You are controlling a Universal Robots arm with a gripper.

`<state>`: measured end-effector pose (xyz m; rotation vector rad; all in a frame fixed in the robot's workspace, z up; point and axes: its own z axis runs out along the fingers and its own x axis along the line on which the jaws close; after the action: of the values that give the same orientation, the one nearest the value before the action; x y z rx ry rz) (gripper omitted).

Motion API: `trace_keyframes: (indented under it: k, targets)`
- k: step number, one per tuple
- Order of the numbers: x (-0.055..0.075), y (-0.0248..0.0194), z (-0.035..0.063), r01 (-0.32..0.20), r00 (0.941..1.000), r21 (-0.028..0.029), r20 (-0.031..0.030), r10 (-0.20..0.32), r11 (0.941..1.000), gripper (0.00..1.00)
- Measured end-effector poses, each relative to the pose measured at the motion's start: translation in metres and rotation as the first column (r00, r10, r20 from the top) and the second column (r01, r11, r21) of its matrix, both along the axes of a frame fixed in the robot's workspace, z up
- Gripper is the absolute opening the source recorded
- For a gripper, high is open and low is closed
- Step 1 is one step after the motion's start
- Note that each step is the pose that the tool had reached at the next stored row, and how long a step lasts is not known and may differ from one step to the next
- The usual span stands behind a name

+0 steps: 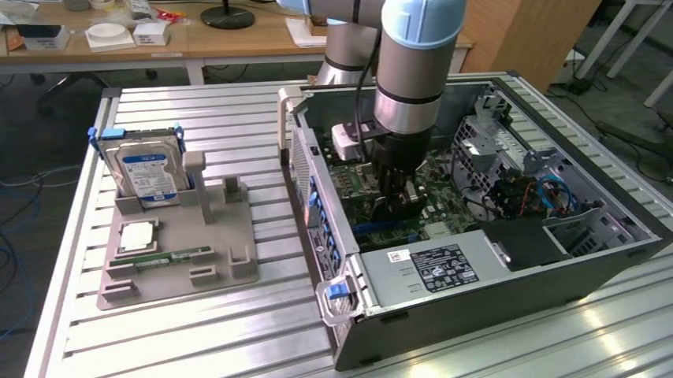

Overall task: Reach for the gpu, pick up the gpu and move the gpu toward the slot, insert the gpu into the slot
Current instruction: 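Insert the gpu into the slot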

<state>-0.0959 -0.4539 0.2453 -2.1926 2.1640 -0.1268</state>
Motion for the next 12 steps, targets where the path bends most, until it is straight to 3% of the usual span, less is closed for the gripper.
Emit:
trace_keyframes:
  k: [12]
  targets:
    - [0.0088, 0.0001, 0.0043, -0.01, 1.0, 0.0003, 0.0005, 0.01, 1.0, 0.27]
